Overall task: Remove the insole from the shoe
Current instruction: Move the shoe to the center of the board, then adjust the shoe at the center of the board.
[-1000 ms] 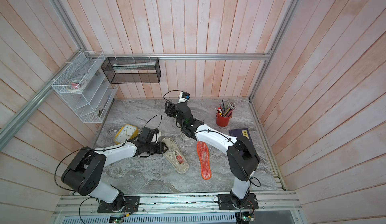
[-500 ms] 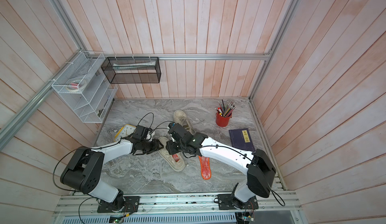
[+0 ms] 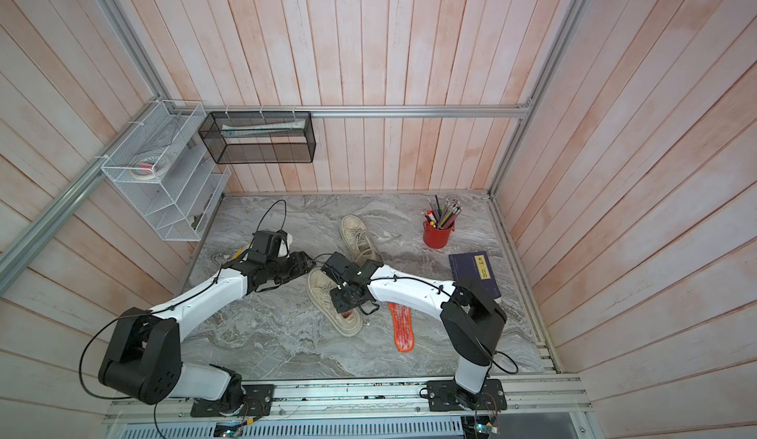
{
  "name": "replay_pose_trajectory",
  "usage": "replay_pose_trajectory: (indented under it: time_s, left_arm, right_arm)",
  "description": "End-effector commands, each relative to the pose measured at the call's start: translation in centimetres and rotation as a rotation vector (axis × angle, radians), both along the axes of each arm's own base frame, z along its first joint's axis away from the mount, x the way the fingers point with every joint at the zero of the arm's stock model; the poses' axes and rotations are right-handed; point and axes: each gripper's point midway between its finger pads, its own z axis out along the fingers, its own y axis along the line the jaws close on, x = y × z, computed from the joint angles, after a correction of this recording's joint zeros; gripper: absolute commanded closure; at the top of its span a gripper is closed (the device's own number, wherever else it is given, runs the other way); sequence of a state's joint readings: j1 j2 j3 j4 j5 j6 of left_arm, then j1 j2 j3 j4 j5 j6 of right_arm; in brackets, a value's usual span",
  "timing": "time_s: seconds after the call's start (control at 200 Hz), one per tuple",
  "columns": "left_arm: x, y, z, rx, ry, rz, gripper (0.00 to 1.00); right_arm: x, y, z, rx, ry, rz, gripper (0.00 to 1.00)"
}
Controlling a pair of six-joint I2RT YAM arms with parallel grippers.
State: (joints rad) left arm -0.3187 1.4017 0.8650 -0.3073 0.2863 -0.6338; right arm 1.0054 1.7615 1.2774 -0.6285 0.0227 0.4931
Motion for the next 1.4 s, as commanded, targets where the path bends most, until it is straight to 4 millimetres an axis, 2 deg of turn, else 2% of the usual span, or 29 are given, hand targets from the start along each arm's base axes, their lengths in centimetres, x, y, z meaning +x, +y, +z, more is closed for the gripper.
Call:
replay_pose_trajectory:
  time_s: [0.0,0.255,0.425,0.545,0.645,0.735,0.87,1.015,1.14,1.25,1.3,1.395]
  left_arm:
    - [-1.1,0.5,1.3,-0.039,0.026,0.054,0.35]
    - [-6.1,1.0,1.9,-0.083,0.08,0.084,0.39]
    - [-9.0,-0.6,1.5,-0.111,0.124,0.035,0.39]
    - [-10.0,-1.7,0.4,-0.091,0.162,-0.003,0.38]
    - [-9.8,-1.1,-0.6,-0.028,0.174,0.009,0.39]
    - [-9.0,0.2,-1.2,0.073,0.175,0.04,0.45]
    - [-7.9,1.2,-1.1,0.15,0.152,0.058,0.49]
    - [-7.7,0.9,-1.6,0.151,0.17,0.032,0.49]
    - [-7.9,0.3,-2.8,0.139,0.19,-0.001,0.49]
    - [-7.2,0.2,-3.5,0.154,0.189,-0.002,0.5]
    - [-6.8,0.3,-3.6,0.166,0.182,0.01,0.53]
    - [-5.9,1.0,-3.6,0.186,0.161,0.047,0.66]
  right_arm:
    - [1.3,0.9,0.3,0.008,-0.037,-0.013,0.82]
    - [3.5,6.5,2.7,0.251,-0.048,-0.07,1.0]
    - [5.4,9.5,3.2,0.363,-0.021,-0.111,1.0]
    - [6.1,11.1,3.3,0.389,-0.015,-0.101,1.0]
    - [6.2,11.1,3.0,0.385,-0.013,-0.101,1.0]
    - [6.1,10.8,3.2,0.394,-0.017,-0.11,1.0]
    - [5.8,10.1,2.8,0.381,-0.018,-0.124,1.0]
    - [6.0,9.4,3.0,0.382,-0.03,-0.145,1.0]
    - [6.0,9.7,3.3,0.396,-0.028,-0.136,1.0]
    - [5.7,9.6,3.0,0.394,-0.017,-0.133,1.0]
    - [5.7,9.5,3.0,0.392,-0.016,-0.135,1.0]
    - [5.6,8.9,2.9,0.382,-0.024,-0.148,1.0]
